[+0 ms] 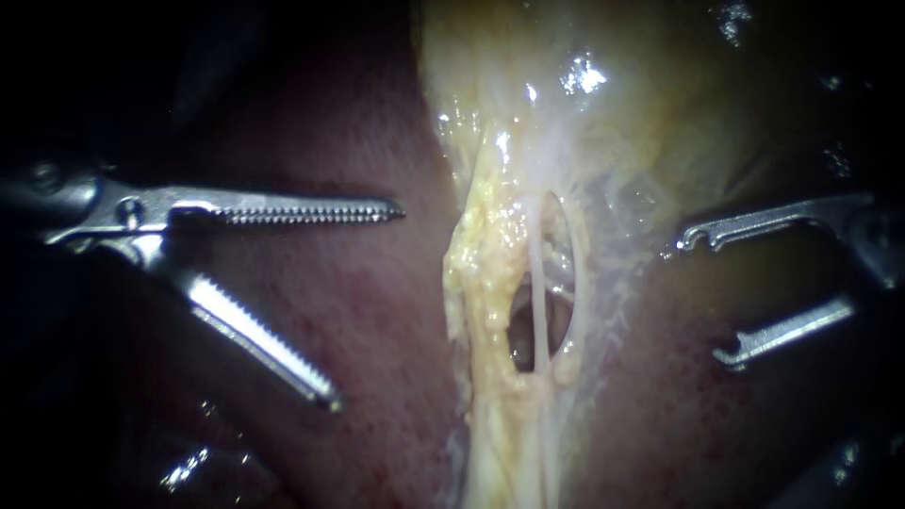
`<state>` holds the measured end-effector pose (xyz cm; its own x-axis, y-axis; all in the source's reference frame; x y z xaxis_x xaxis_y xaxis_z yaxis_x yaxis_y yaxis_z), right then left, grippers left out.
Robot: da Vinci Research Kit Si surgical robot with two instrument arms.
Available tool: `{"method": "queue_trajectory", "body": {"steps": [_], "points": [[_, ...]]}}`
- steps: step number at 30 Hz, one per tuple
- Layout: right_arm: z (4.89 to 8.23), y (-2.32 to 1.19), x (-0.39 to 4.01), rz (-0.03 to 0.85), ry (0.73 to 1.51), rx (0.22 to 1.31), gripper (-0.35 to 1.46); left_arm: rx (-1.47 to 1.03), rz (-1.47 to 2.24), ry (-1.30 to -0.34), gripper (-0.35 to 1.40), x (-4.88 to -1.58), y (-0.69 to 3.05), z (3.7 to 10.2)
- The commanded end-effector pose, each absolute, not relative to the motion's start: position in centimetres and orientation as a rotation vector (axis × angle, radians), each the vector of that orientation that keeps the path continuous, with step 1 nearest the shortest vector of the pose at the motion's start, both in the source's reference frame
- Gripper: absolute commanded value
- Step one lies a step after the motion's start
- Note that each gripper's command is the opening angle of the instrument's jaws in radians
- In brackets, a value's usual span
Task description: Grabbing gallbladder
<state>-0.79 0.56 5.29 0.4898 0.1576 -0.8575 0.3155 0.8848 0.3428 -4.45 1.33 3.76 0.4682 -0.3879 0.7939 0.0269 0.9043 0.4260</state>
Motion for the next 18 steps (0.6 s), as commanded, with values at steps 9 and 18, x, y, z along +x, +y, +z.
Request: {"method": "queue_trajectory", "body": {"steps": [9,18], "points": [[5.29,0.56,-0.79,-0.095,1.065,0.501,0.60,0.394,-0.297,-1.018,0.98,-4.62,1.44,3.90],[5.30,0.56,-0.79,-0.090,1.063,0.504,0.60,0.444,-0.355,-1.007,0.86,-4.87,1.50,3.91]]}}
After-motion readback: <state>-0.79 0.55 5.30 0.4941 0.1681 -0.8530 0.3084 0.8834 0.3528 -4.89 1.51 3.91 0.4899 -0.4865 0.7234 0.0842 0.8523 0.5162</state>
